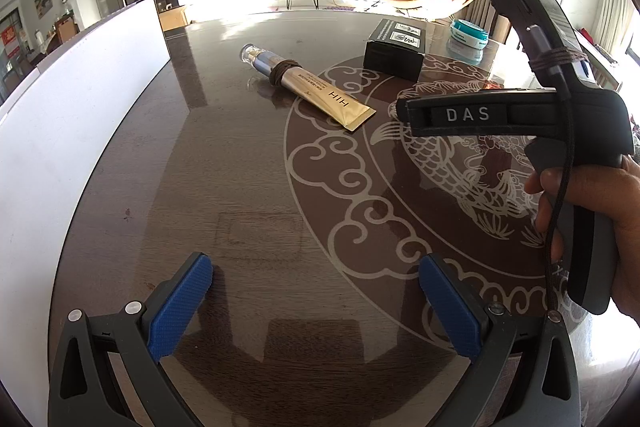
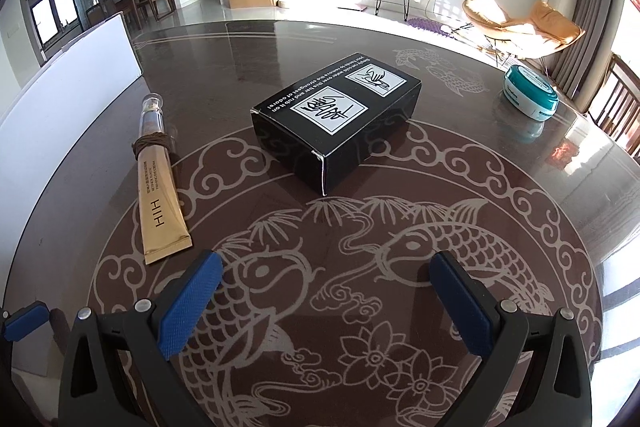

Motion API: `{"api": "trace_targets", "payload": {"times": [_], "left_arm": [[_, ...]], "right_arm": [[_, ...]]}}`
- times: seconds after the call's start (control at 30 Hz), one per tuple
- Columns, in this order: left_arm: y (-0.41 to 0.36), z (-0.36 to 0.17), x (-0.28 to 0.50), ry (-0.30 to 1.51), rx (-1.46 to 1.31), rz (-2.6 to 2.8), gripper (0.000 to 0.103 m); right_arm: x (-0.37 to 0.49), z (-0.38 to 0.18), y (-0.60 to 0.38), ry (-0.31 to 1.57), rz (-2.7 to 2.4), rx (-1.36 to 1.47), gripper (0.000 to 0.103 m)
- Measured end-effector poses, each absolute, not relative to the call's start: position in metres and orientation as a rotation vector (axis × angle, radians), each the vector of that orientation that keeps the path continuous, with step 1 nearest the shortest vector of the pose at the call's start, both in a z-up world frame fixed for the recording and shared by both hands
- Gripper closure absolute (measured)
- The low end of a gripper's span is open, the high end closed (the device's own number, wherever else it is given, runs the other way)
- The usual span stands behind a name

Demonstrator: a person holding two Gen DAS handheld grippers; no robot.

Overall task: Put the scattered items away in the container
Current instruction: 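Approach the black box with the right gripper and close on its middle, then lift the black box with the right gripper and hold it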

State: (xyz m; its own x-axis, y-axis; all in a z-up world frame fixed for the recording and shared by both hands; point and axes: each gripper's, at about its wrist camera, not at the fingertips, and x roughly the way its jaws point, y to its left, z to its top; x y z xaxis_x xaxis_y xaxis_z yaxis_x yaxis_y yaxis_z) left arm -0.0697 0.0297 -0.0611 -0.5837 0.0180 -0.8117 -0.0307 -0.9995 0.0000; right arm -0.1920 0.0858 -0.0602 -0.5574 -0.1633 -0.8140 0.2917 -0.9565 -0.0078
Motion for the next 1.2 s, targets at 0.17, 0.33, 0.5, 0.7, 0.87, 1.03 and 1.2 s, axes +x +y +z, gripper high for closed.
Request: {"api": "trace_targets", "payload": {"times": [0.17,0.33,0.5,0.7,0.87,1.03,1.2], "left_arm": [[0.030,-0.061,-0.070,0.022,-1.420,2.772,0.000],[0.030,-0.061,-0.070,0.021,-1.420,2.772,0.000],[0.030,-0.061,-0.070,0.021,-1.420,2.771,0.000],[0.030,-0.061,-0.070,0.021,-1.420,2.772,0.000],[0.030,-0.061,-0.070,0.021,-1.420,2.772,0.000],[0.030,-0.061,-0.070,0.021,-1.420,2.772,0.000],[0.030,-0.061,-0.070,0.021,-1.420,2.772,0.000]], "right_arm": [[-0.223,-0.060,0.064,0.179,-2.593,1.334,0.000],[-0.258,-0.059,0.038,0.153,-2.639,1.356,0.000],[-0.283,-0.058,0.040,0.132,-2.650,1.364,0.000],[-0.290,-0.052,0.066,0.119,-2.680,1.320,0.027],[-0.282,-0.050,0.088,0.099,-2.670,1.295,0.042],[-0.249,-0.049,0.125,0.095,-2.682,1.298,0.043],[-0.194,-0.051,0.167,0.133,-2.690,1.304,0.043]]}}
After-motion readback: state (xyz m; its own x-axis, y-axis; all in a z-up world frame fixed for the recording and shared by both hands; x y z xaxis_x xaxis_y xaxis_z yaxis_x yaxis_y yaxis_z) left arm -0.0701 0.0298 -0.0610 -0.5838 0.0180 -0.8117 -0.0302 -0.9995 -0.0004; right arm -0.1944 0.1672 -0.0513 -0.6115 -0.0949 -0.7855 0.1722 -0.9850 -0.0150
